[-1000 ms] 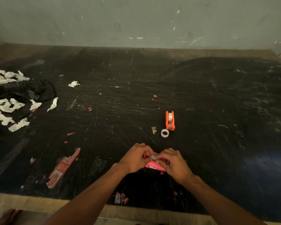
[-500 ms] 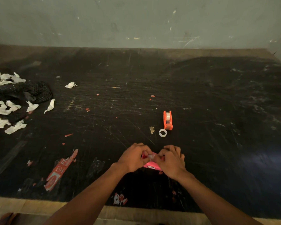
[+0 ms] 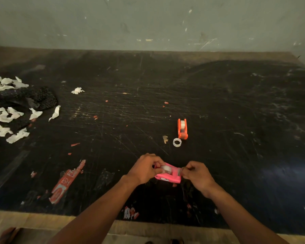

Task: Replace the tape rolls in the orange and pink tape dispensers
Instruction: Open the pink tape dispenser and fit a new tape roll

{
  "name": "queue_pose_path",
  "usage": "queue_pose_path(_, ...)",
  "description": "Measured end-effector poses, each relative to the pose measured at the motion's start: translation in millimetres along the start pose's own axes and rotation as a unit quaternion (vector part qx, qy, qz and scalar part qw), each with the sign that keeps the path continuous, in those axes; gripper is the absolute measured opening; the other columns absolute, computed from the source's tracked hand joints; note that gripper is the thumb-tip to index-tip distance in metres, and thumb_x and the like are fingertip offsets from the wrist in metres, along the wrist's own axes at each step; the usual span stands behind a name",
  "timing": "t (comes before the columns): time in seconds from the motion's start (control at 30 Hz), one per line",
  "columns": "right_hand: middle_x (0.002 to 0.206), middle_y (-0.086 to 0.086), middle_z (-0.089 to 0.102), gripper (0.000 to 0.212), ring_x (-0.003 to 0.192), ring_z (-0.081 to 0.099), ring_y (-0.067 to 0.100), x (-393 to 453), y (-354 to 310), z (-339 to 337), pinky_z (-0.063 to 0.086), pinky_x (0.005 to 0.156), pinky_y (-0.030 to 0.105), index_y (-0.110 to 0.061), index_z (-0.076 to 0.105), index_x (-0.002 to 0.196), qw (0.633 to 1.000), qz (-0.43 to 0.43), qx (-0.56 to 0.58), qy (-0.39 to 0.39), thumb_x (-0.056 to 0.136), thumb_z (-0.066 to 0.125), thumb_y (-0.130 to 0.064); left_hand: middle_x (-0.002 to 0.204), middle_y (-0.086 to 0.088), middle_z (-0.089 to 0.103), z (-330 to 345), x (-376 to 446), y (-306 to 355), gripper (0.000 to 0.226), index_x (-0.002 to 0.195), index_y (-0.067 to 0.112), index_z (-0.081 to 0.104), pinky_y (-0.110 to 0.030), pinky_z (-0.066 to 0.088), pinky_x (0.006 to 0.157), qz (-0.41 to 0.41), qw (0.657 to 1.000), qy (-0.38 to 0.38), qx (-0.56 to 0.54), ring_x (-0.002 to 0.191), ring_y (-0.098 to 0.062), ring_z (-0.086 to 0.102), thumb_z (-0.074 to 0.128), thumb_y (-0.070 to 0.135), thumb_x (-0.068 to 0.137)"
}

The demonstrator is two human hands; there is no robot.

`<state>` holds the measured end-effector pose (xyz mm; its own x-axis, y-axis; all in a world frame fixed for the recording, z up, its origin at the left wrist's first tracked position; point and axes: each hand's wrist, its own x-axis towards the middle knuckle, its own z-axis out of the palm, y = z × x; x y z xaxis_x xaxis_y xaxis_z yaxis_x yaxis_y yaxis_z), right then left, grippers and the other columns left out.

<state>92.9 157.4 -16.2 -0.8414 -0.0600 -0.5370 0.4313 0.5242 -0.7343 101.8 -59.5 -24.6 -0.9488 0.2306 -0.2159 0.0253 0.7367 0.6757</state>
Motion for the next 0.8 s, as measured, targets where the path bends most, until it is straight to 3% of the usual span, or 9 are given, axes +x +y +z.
queue_pose_path(0.13, 0.096, 0.011, 0.077, 0.011, 0.097, 0.072, 0.025, -2.7, 6.7, -3.8, 0.057, 0.093, 0.051, -0.011, 0.068, 0.079, 0.997, 0.022, 0.066, -0.015, 0.085, 0.075, -0.015, 0.094, 0.013, 0.059, 1.2, 0.4, -2.8, 0.023, 0.104, 0.024, 0.072, -0.024, 0.045, 0.085, 0.007, 1.0, 0.003, -0.009, 0.09, -0.003, 0.053, 0.077, 0.02, 0.082)
queue_pose_path(0.37, 0.095, 0.011, 0.077, 0.015, 0.096, 0.073, 0.024, -0.7, 16.1, 6.1, 0.057, 0.093, 0.049, -0.01, 0.062, 0.077, 0.993, 0.032, 0.116, 0.019, 0.09, 0.066, -0.003, 0.092, 0.014, 0.059, 2.0, 0.8, -4.2, 0.021, 0.102, 0.025, 0.072, -0.019, 0.042, 0.08, 0.001, 1.0, 0.004, -0.018, 0.088, -0.003, 0.054, 0.077, 0.019, 0.082)
queue_pose_path(0.43, 0.091, 0.014, 0.074, 0.015, 0.088, 0.074, 0.024, 0.8, 14.7, 13.2, 0.061, 0.086, 0.045, -0.008, 0.061, 0.079, 0.993, 0.046, 0.096, 0.041, 0.092, 0.064, -0.001, 0.092, 0.013, 0.059, 2.0, 0.7, -4.0, 0.02, 0.101, 0.025, 0.073, -0.02, 0.043, 0.08, -0.002, 1.0, 0.004, -0.022, 0.088, -0.003, 0.054, 0.077, 0.019, 0.082)
queue_pose_path(0.5, 0.086, 0.014, 0.071, 0.008, 0.072, 0.074, 0.02, -1.6, 8.9, 19.4, 0.064, 0.068, 0.034, -0.006, 0.062, 0.087, 0.994, 0.061, 0.075, 0.052, 0.094, 0.061, -0.003, 0.093, 0.013, 0.059, 1.9, 0.5, -2.9, 0.019, 0.099, 0.025, 0.072, -0.021, 0.045, 0.081, -0.002, 1.0, 0.003, -0.025, 0.089, -0.004, 0.055, 0.077, 0.017, 0.082)
queue_pose_path(0.6, 0.07, 0.011, 0.07, 0.004, 0.047, 0.067, 0.015, -3.1, 3.4, 25.9, 0.056, 0.045, 0.025, -0.006, 0.061, 0.094, 0.995, 0.065, 0.037, 0.067, 0.096, 0.06, -0.009, 0.094, 0.011, 0.06, 2.9, 0.8, -1.8, 0.019, 0.1, 0.023, 0.073, -0.019, 0.044, 0.082, 0.0, 1.0, 0.011, -0.026, 0.09, -0.003, 0.055, 0.077, 0.015, 0.083)
queue_pose_path(0.7, 0.06, 0.011, 0.068, 0.006, 0.037, 0.061, 0.014, -4.6, 5.0, 28.6, 0.052, 0.039, 0.027, -0.008, 0.056, 0.093, 0.994, 0.06, 0.045, 0.08, 0.097, 0.059, -0.01, 0.094, 0.012, 0.058, 3.9, 0.2, -1.4, 0.02, 0.101, 0.02, 0.074, -0.019, 0.045, 0.084, -0.005, 0.999, 0.016, -0.032, 0.091, -0.002, 0.054, 0.076, 0.014, 0.083)
queue_pose_path(0.8, 0.069, 0.013, 0.07, 0.007, 0.039, 0.062, 0.017, -9.8, 10.9, 28.2, 0.049, 0.037, 0.027, -0.01, 0.052, 0.099, 0.992, 0.039, 0.065, 0.102, 0.097, 0.058, -0.007, 0.095, 0.014, 0.057, 4.1, 0.5, -2.1, 0.02, 0.102, 0.02, 0.073, -0.022, 0.046, 0.086, -0.004, 0.999, 0.013, -0.029, 0.092, -0.002, 0.053, 0.076, 0.014, 0.083)
